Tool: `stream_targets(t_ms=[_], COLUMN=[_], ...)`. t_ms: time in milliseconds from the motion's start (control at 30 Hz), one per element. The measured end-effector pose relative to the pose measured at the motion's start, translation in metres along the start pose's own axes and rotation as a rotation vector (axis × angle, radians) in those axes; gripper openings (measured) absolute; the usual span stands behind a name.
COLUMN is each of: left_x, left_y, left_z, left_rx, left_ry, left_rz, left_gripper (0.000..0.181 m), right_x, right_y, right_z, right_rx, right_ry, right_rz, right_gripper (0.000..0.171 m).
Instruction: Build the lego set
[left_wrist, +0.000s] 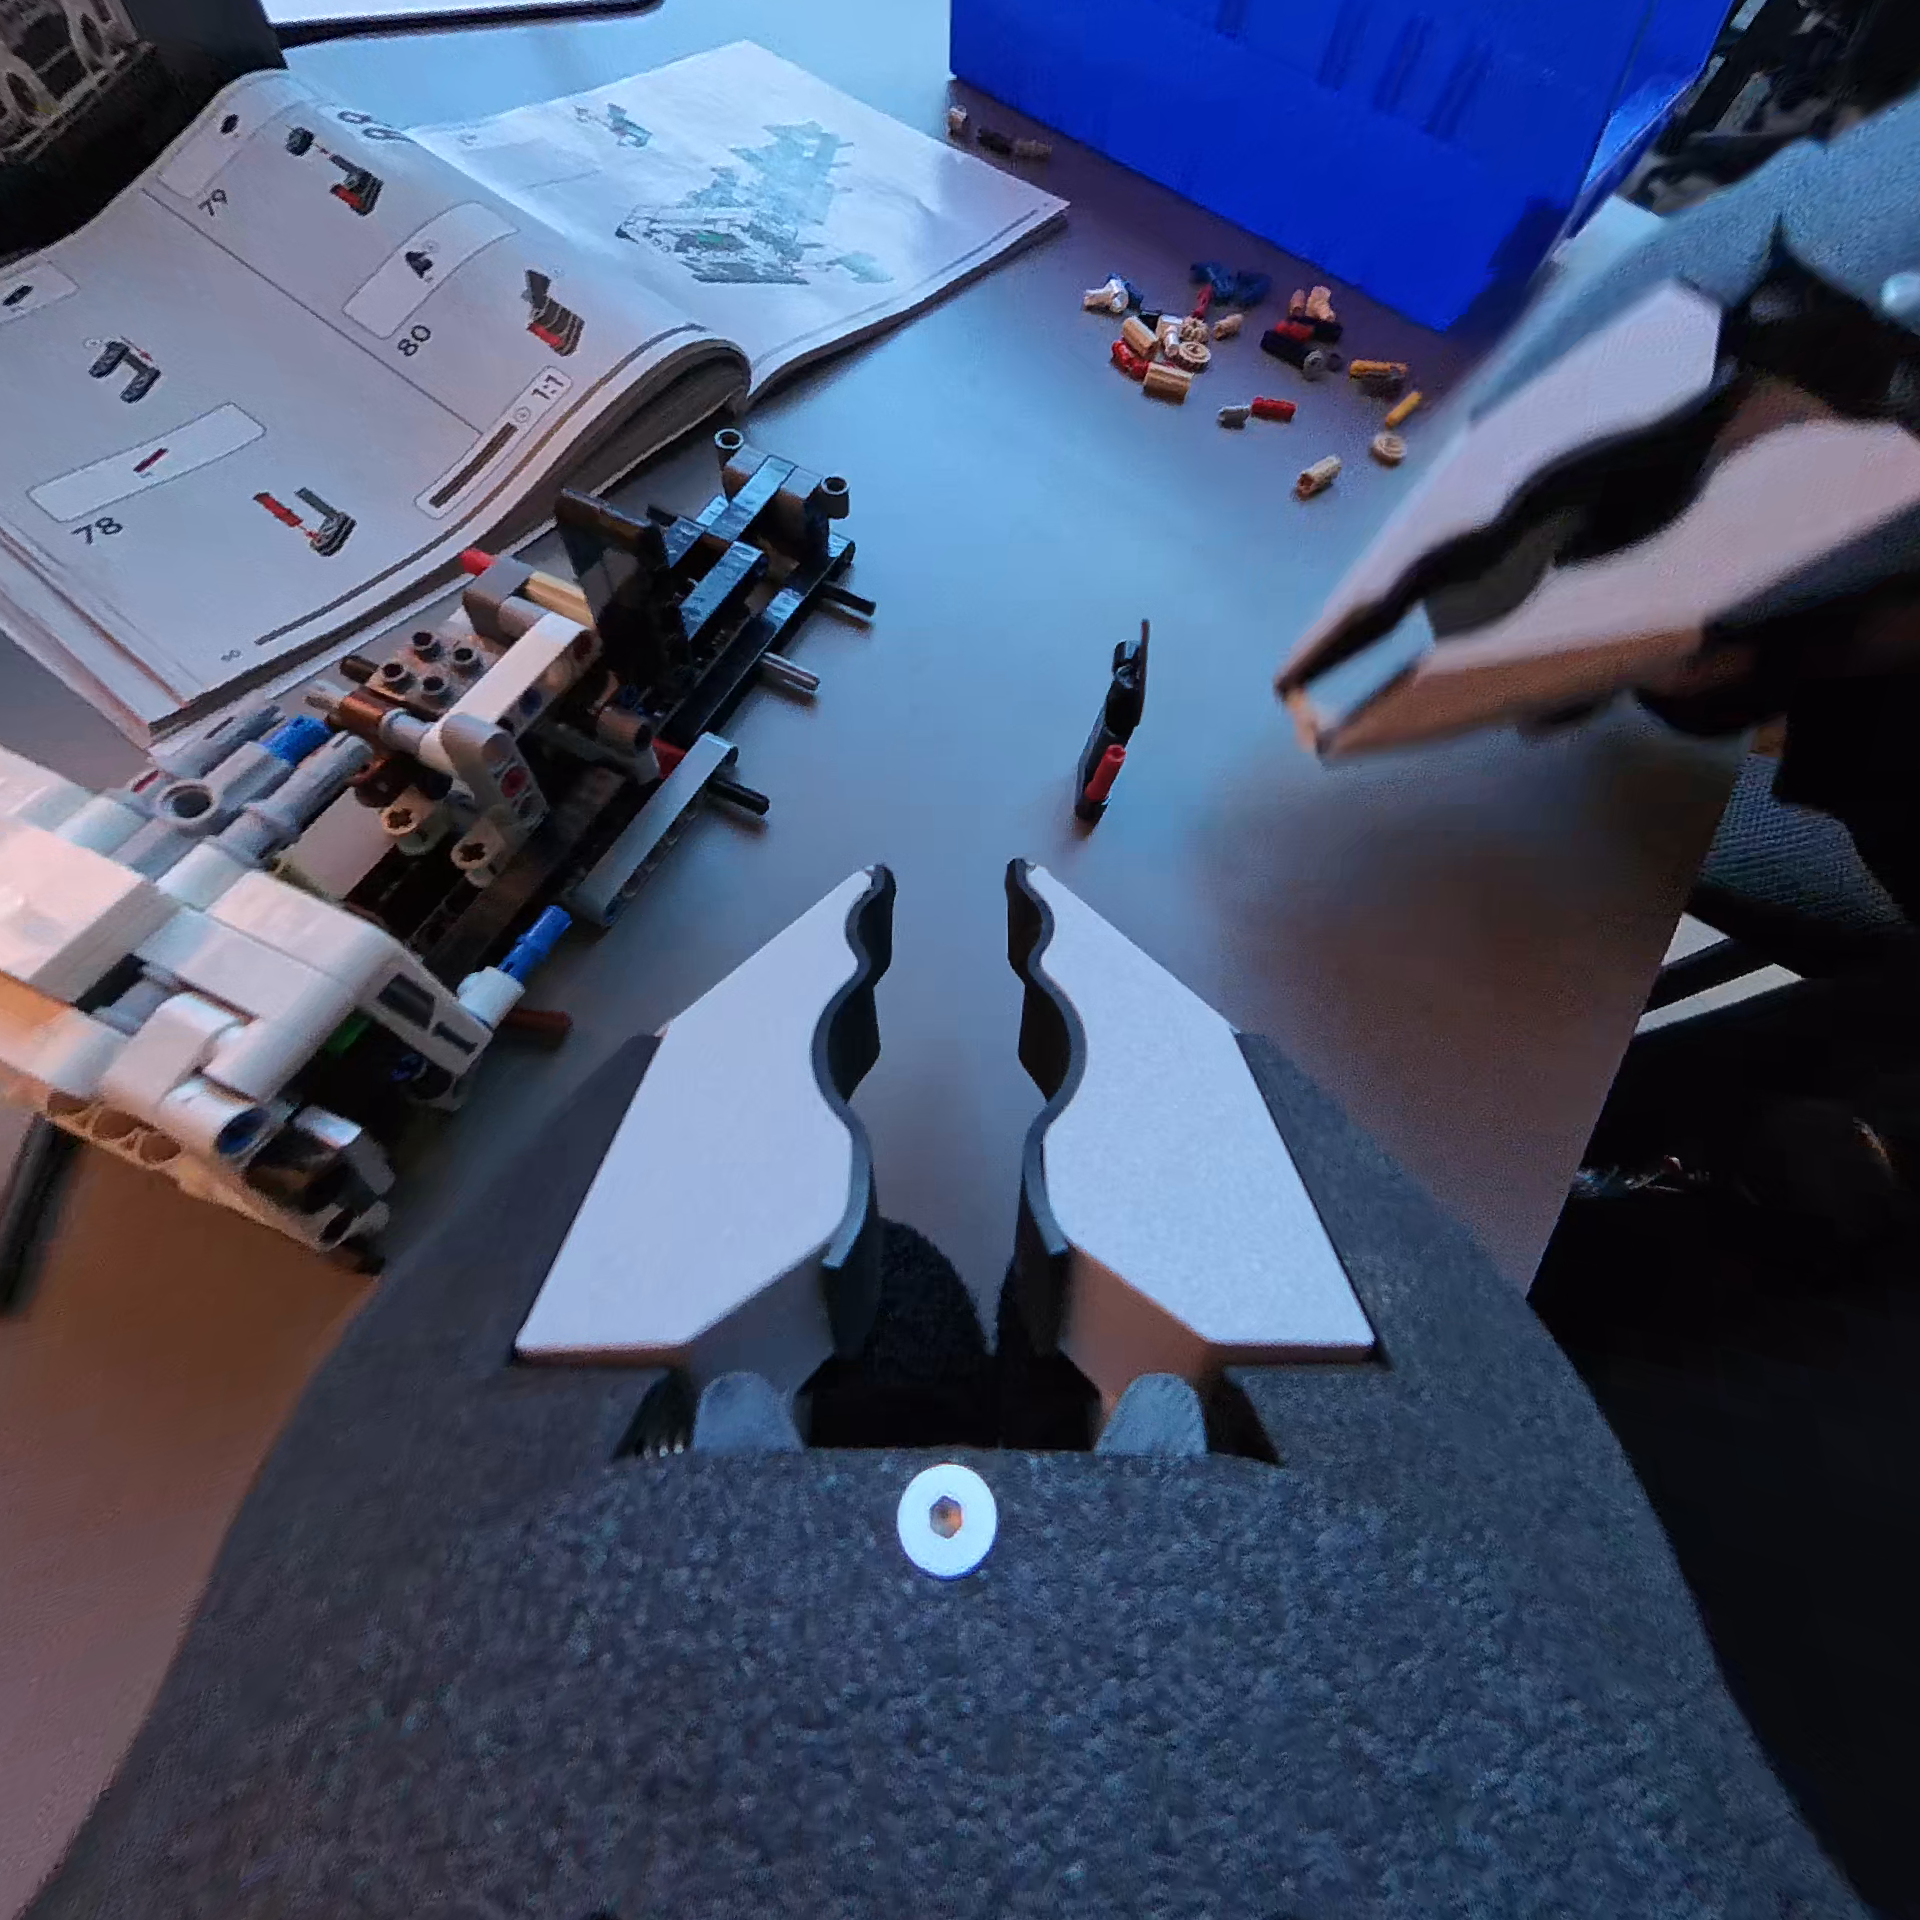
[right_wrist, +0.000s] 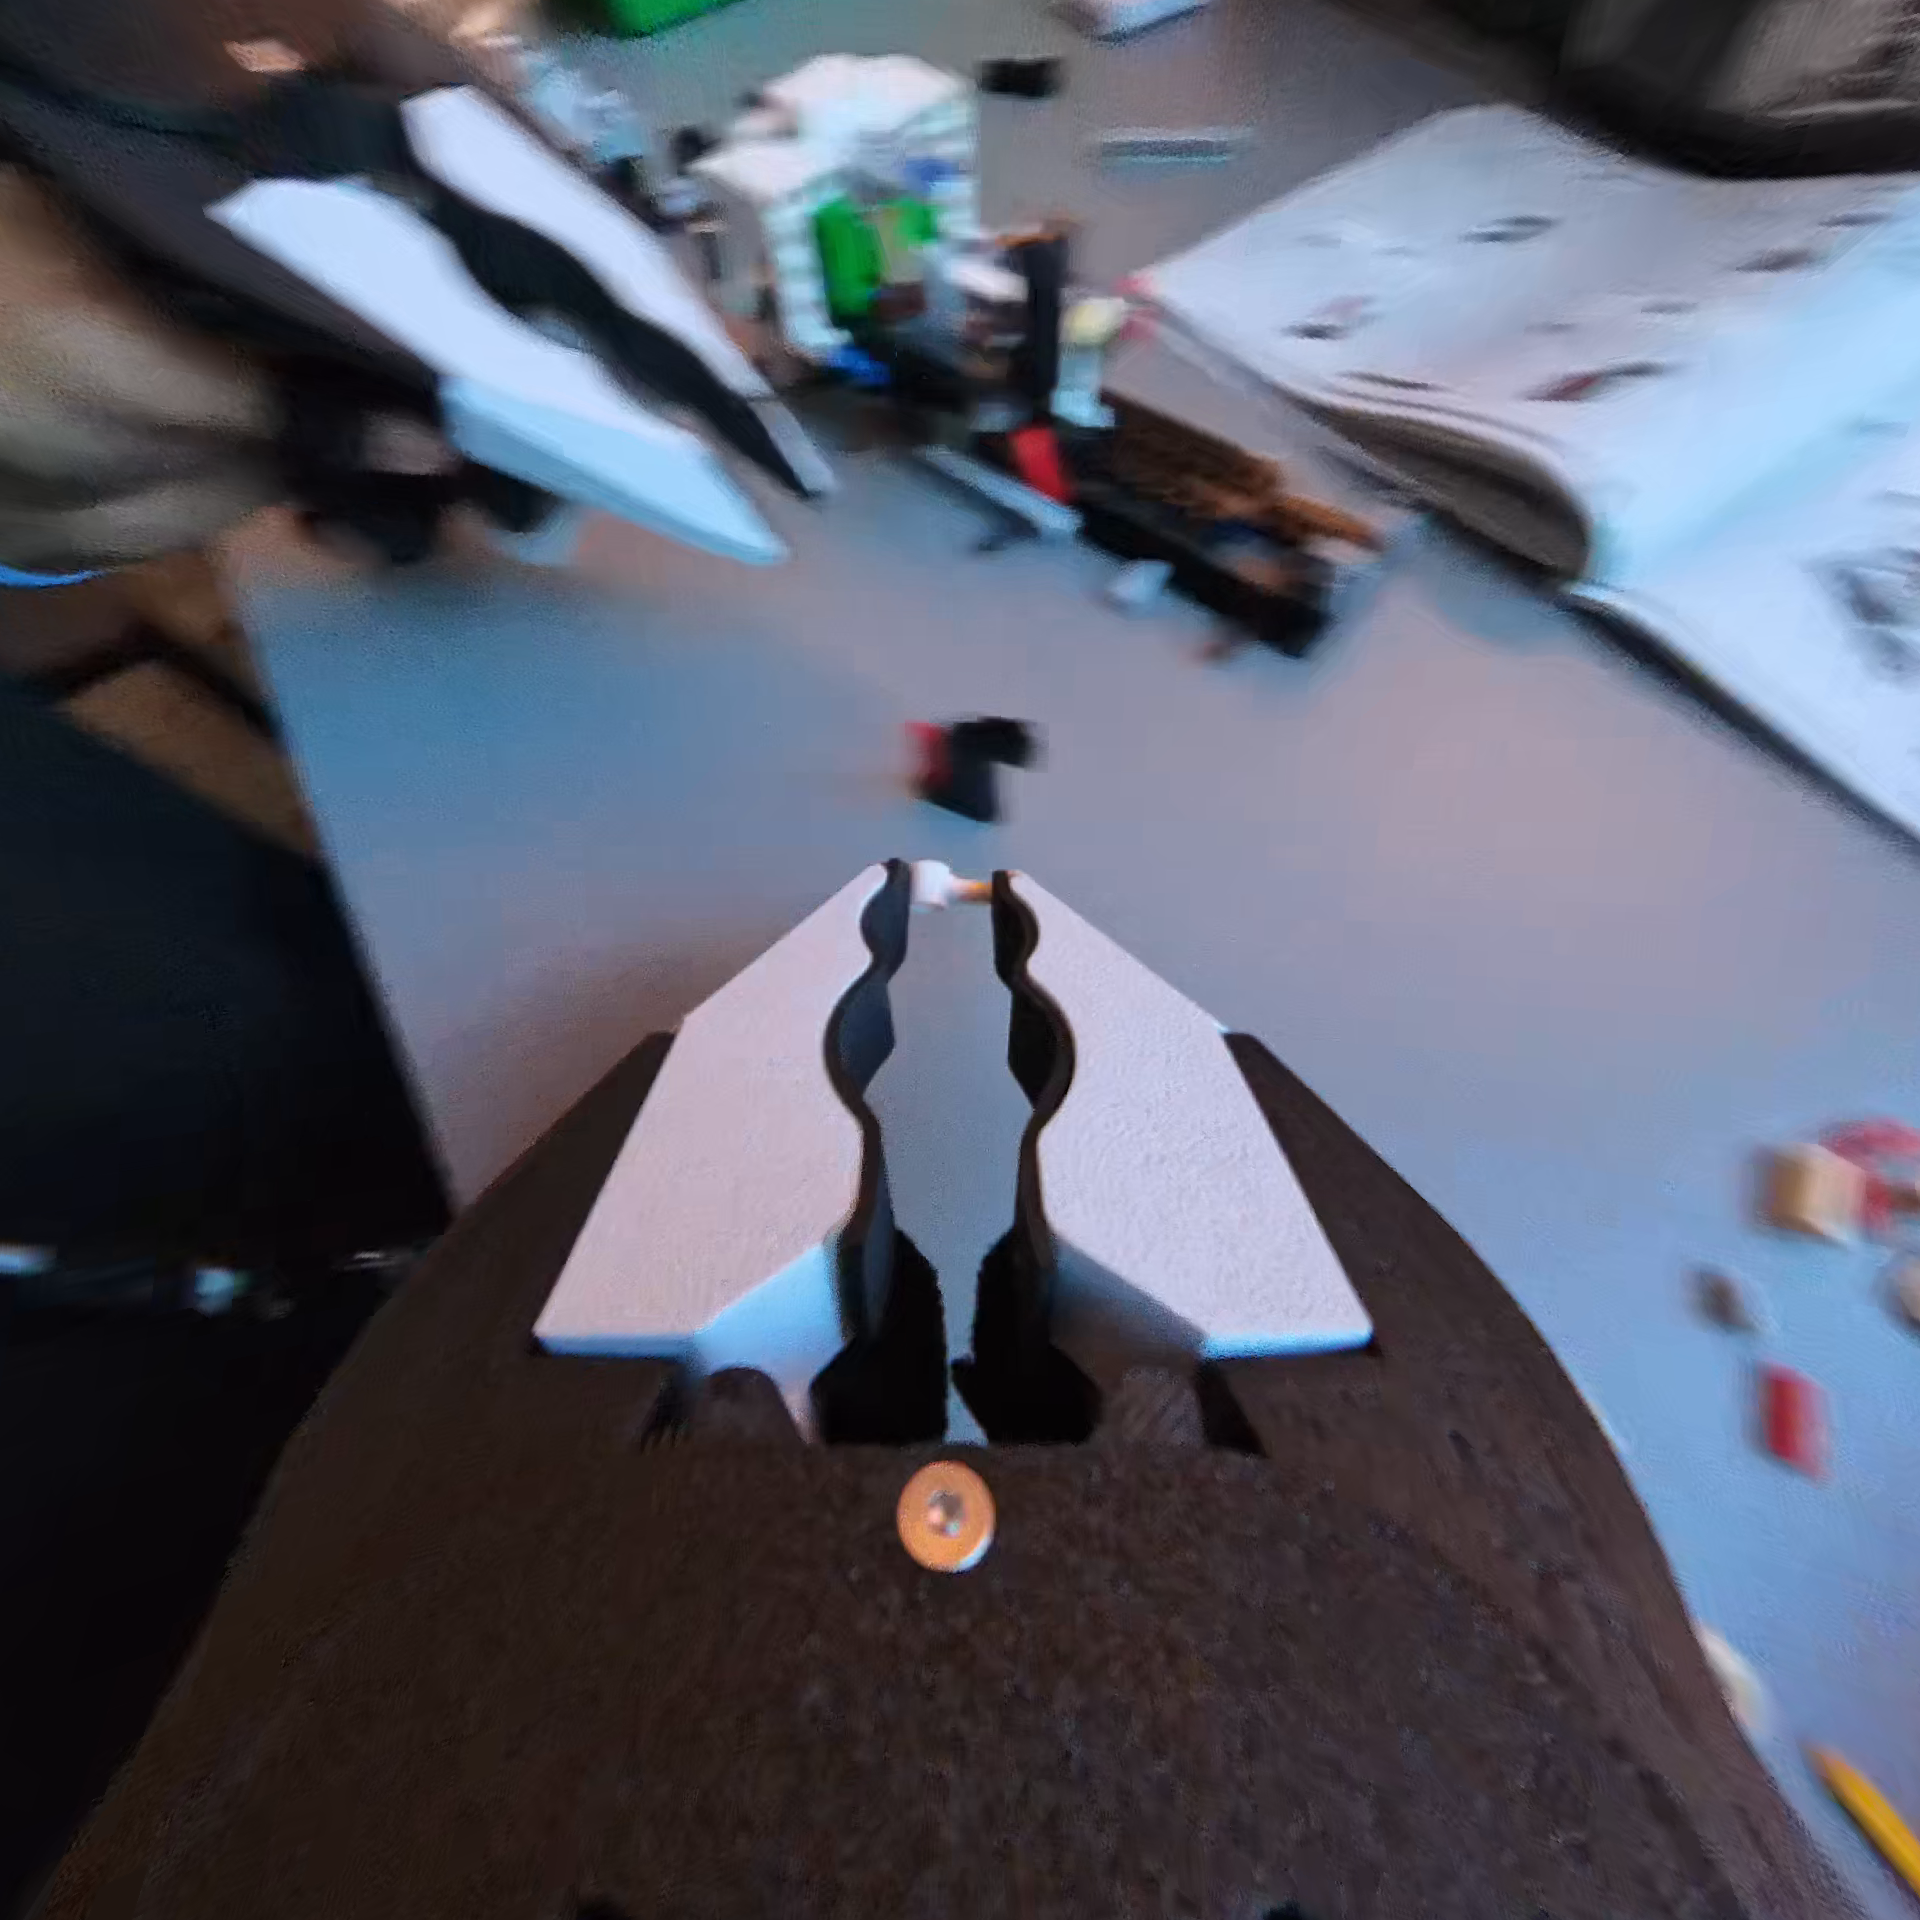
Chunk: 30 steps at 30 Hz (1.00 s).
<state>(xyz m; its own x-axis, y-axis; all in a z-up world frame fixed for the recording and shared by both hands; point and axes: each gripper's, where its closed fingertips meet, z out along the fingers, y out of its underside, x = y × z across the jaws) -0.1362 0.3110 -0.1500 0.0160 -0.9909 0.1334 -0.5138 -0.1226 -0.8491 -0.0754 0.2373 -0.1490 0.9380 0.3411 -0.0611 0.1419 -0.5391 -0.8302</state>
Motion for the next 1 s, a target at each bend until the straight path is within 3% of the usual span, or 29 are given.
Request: stream_targets(t_ms=[100, 233, 533, 633, 767, 867, 1000], left_x=[-0.004, -0.005, -0.002, -0.004, -0.005, -0.006, -0.007], left_y=[0.003, 0.005, 0.004, 0.006, 0.003, 0.002, 0.003], left_z=[-0.003, -0.003, -0.002, -0.001, -0.001, 0.0, -0.002], left_rx=[0.001, 0.004, -0.002, -0.009, 0.002, 0.003, -0.008], left_ry=[-0.009, 0.0, 0.018, 0.016, 0.02, 0.024, 0.01], left_rz=[-0.013, -0.03, -0.006, -0.007, -0.002, 0.0, 0.016], left_gripper=[0.021, 0.021, 0.021, 0.021, 0.021, 0.021, 0.021], right_x=[-0.044, -0.046, -0.037, 0.012, 0.151, 0.199, 0.214], right_y=[0.003, 0.009, -0.003, -0.025, 0.004, 0.024, 0.043], right_z=[0.03, 0.056, 0.045, 0.005, -0.047, -0.044, -0.03], right_rx=[-0.072, -0.161, -0.108, 0.031, -0.048, -0.123, -0.252], right_ry=[-0.069, 0.022, -0.003, 0.101, 0.527, 0.589, 0.544], right_rz=[-0.076, -0.116, -0.014, 0.06, 0.175, 0.201, 0.211], right_gripper=[0.015, 0.015, 0.023, 0.021, 0.022, 0.021, 0.02])
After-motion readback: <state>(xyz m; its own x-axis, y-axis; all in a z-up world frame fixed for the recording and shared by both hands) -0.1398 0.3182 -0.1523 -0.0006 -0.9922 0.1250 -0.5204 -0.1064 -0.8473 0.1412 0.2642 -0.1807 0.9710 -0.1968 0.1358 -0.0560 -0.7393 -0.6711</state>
